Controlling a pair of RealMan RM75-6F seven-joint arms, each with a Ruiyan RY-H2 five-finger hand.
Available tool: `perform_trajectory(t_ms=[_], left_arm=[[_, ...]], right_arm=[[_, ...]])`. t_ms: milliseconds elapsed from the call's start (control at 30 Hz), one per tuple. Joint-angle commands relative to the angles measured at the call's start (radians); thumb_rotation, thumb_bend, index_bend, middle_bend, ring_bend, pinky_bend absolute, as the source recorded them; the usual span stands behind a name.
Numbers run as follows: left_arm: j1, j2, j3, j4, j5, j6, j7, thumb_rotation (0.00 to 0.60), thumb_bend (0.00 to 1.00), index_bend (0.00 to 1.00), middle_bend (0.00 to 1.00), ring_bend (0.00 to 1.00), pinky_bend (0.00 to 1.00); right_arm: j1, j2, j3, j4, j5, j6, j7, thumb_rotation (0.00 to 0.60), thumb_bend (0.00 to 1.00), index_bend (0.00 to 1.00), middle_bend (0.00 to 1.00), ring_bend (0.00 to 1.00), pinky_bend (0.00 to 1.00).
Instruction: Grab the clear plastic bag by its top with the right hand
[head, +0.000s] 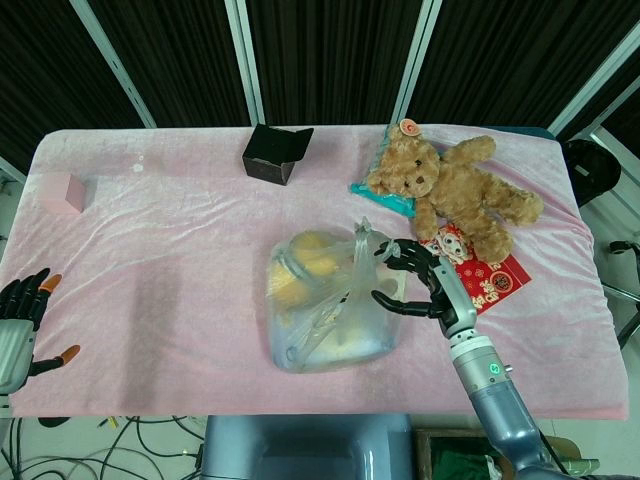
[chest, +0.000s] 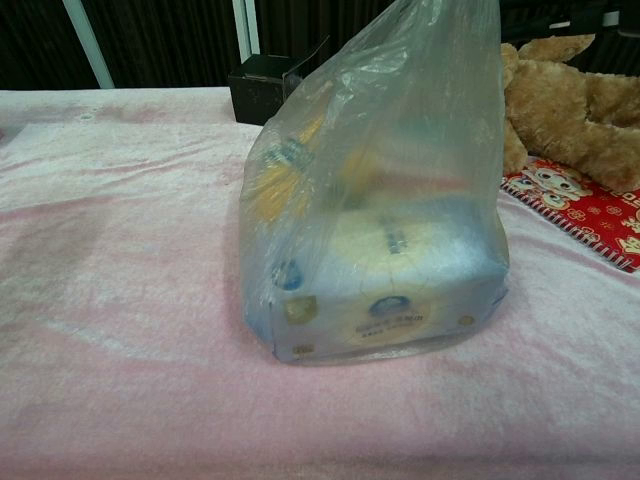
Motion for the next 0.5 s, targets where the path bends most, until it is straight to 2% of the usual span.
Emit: perform_trajectory(t_ms=[33,500], left_arm=[[0.000,0.000,0.000,0.000,-0.001,-0.001,0.000,0.600,0.00,0.00,0.00,0.00,0.00],[0.007,0.006,0.002,-0.002,0.002,0.011,-0.005,0.600,0.00,0.00,0.00,0.00,0.00]], right_arm=[[-0.002,-0.002,-0.001,0.001,-0.002,0.000,0.000,0.600,0.11,0.31,0.30,0.26,0.23],[-0.002,-0.027,0.001,0.009,0.004,0.002,0.000,0.600,0.11,0.31,0.29,0.26,0.23]])
